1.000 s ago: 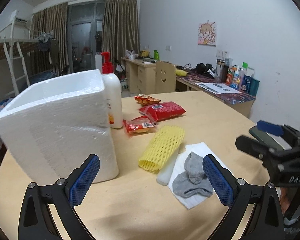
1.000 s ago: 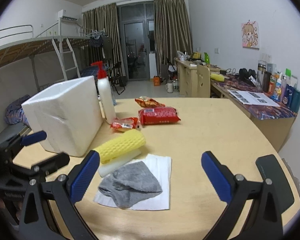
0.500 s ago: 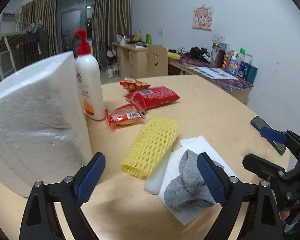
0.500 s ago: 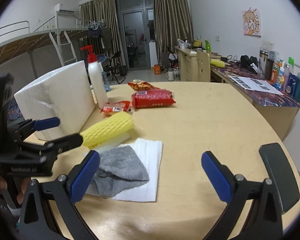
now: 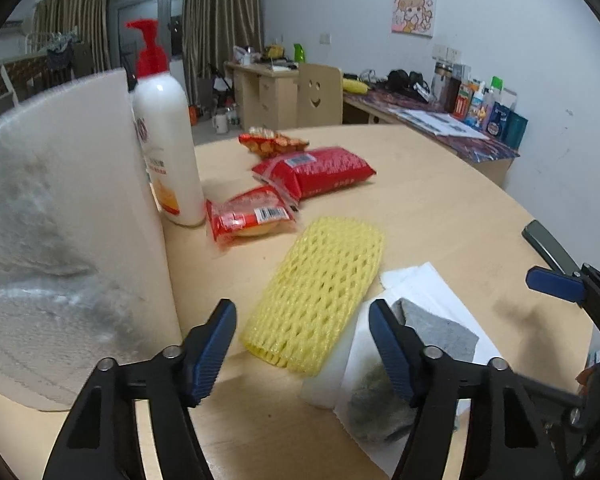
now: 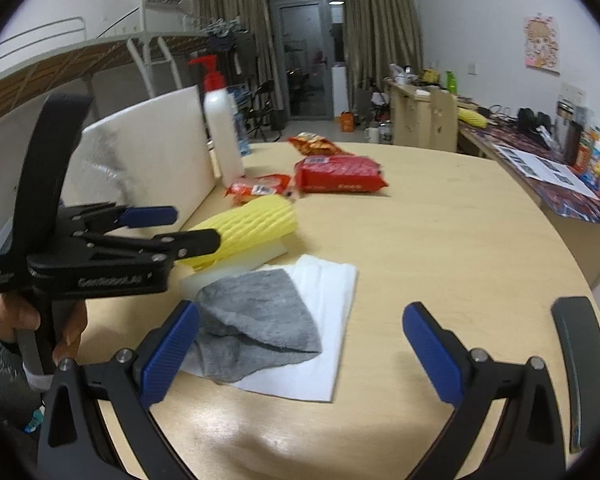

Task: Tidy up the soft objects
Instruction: 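Close the right tool on the grey sock while the left tool closes on the yellow foam net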

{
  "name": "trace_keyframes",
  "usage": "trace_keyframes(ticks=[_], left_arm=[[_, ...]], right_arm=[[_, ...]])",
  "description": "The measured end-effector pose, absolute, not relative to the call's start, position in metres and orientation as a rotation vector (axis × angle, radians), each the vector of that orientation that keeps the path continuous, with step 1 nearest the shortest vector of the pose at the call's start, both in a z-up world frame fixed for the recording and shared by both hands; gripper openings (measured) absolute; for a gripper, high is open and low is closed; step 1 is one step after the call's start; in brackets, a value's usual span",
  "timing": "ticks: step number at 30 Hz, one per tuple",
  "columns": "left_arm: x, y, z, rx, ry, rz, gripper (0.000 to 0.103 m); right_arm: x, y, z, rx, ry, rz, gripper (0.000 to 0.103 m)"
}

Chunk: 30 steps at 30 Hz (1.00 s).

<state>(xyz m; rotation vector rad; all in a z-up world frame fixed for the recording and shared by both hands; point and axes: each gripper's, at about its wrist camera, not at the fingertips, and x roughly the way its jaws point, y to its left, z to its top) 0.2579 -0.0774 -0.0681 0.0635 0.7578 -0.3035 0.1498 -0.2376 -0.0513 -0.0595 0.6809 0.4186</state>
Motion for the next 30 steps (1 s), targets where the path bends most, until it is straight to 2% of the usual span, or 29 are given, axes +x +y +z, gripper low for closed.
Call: trace_keyframes(ticks=[2, 7, 9, 11, 13, 15, 17, 22, 26, 30], left_arm=[[0.262, -0.077, -0.073, 0.060, 0.781, -0.313, 0.053], [0.269, -0.075, -0.082, 0.060, 0.826, -0.312, 0.050], [0.271, -0.074, -0.085, 0.049, 0.838, -0.320, 0.044], [0.272, -0.073, -0.088, 0.048, 0.850, -0.321, 0.030], [0.273, -0.073, -0.090, 0.052, 0.860, -0.327, 0.027], [0.273, -0.073, -0.091, 0.062, 0.868, -0.327, 0.023], [0.273, -0.073, -0.091, 0.066, 0.870, -0.331, 0.013], [0.272, -0.071, -0.090, 0.053, 0.865, -0.337, 0.011], [0.271, -0.071, -0.088, 0.054, 0.855, -0.343, 0.011], [0.269, -0.069, -0.084, 0.037, 0.833, -0.349, 0.011]], right_arm=[[0.151, -0.233, -0.053, -0.073, 0.689, 0.438, 0.103], [0.156, -0.222, -0.057, -0.091, 0.713, 0.491, 0.102], [0.158, -0.218, -0.058, -0.098, 0.719, 0.509, 0.102], [0.159, -0.213, -0.059, -0.107, 0.728, 0.527, 0.102], [0.161, -0.208, -0.061, -0.116, 0.740, 0.544, 0.098], [0.163, -0.204, -0.065, -0.128, 0.756, 0.554, 0.090], [0.166, -0.202, -0.070, -0.139, 0.776, 0.554, 0.080], [0.168, -0.198, -0.077, -0.149, 0.809, 0.560, 0.074], [0.167, -0.194, -0.078, -0.150, 0.823, 0.572, 0.057], [0.166, -0.193, -0.080, -0.161, 0.831, 0.566, 0.052]])
